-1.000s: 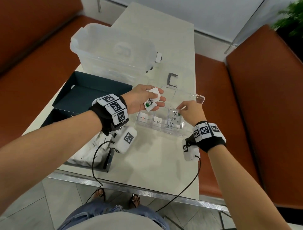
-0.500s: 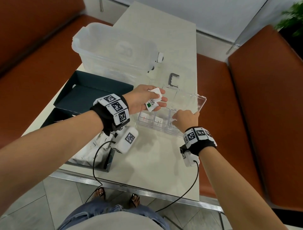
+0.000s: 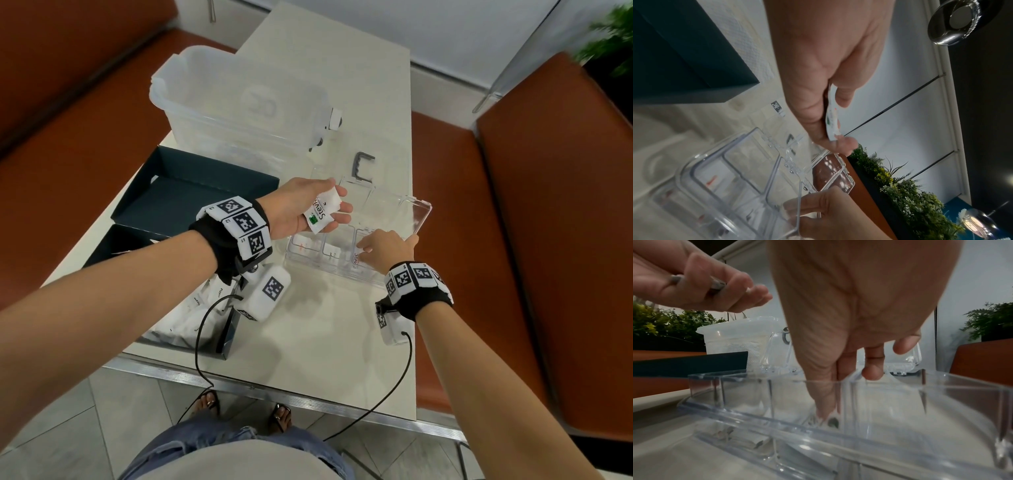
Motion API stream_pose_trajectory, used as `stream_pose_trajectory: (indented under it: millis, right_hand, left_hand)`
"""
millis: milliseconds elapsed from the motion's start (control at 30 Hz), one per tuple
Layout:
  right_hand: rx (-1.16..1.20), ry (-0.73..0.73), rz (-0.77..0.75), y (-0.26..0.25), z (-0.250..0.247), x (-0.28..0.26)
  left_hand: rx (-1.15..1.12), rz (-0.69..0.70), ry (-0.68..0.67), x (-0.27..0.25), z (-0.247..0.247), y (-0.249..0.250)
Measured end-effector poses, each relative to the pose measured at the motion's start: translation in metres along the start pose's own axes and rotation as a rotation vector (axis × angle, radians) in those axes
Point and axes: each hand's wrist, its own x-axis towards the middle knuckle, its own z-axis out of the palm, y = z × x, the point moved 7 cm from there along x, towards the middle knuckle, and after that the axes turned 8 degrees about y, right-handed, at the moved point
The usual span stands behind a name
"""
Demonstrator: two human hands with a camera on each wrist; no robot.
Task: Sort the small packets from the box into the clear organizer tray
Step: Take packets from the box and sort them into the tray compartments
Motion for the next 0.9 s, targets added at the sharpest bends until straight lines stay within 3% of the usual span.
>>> stream_pose_trajectory:
  millis: [100, 200, 300, 367, 433, 533, 900]
  right_hand:
    - [0.035, 0.072, 0.0, 0.0, -0.01, -0.007]
    - [0.083, 0.275, -0.013, -0.001, -0.039, -0.019]
    - [0.362, 0.48, -0.001, -0.009, -0.076, -0.035]
    - [0.589, 0.536, -0.054, -0.025, -0.093, -0.046]
    - [0.705, 0.521, -0.136, -0.047, -0.101, -0.055]
    - [0.676, 0.421, -0.199, -0.068, -0.101, -0.054]
    - [0.97, 0.327, -0.084, -0.05, -0.11, -0.039]
  left_hand:
    - [-0.035, -0.043, -0.019, -0.001, 0.002, -0.001]
    - [-0.091, -0.08, -0.029, 0.0, 0.0, -0.002]
    - [-0.123, -0.094, -0.023, 0.003, 0.0, -0.004]
    - [-0.153, -0.1, -0.01, 0.005, 0.001, -0.005]
    - [-0.186, -0.111, -0.012, 0.004, 0.005, -0.006]
    - [-0.183, -0.121, -0.032, 0.002, 0.012, -0.005]
    - [-0.314, -0.095, -0.045, 0.003, 0.016, -0.002]
